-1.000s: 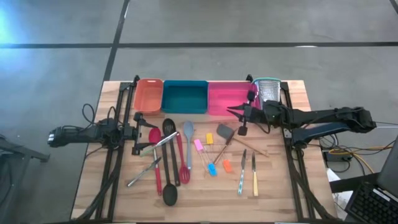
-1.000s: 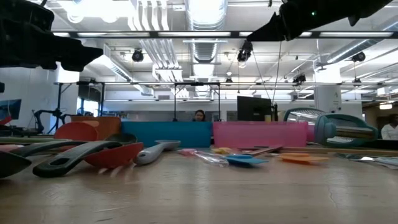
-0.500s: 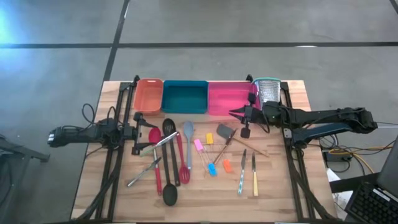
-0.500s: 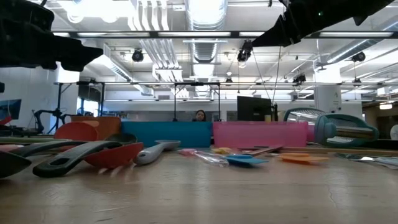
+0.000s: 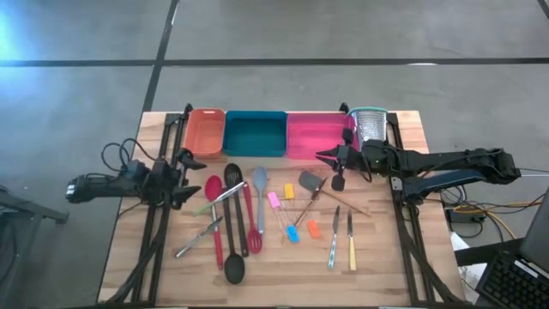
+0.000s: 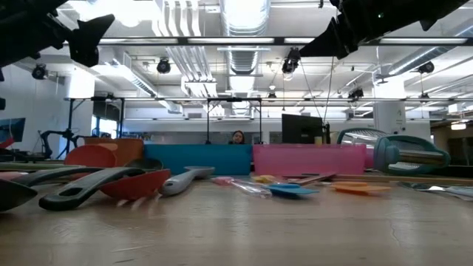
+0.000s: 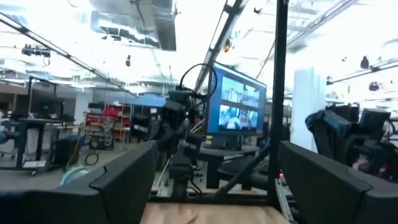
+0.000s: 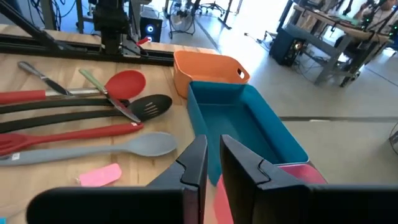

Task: Pick & Place Kitchen Items
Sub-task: Put the green knife into the orange bin

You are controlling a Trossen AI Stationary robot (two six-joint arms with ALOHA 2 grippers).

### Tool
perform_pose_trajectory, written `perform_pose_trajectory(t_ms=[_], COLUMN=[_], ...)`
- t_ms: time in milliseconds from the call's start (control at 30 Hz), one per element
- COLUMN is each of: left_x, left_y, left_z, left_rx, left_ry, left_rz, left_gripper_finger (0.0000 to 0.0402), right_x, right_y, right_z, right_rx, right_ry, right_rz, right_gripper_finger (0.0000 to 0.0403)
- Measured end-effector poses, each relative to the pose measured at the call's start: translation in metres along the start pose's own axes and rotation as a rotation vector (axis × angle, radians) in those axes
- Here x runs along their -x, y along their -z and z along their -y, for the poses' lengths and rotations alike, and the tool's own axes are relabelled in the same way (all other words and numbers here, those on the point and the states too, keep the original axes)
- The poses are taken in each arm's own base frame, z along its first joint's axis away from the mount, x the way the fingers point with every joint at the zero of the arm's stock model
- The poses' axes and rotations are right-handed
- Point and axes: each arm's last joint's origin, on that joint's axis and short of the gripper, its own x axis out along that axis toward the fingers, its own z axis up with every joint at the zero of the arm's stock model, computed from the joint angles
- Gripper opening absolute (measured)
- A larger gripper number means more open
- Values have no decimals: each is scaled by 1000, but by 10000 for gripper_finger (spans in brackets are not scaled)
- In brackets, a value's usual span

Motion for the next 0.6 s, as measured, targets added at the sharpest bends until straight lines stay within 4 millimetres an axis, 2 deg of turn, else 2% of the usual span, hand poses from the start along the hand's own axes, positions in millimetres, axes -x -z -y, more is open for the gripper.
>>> perform_pose_trajectory(t_ms=[400,600], left_x=[0,1], left_y=[-5,-9], left_z=[0,-9], left_rx=[-19,-22], left_ry=[-9,-323], left_rz=[56,91], left_gripper_finger=[337,337], right_x=[0,0], right_y=[0,-1], right_z=[0,0], right_rx=[5,5], right_ry=[0,3], right_rz=[2,13], right_gripper_finger=[38,38])
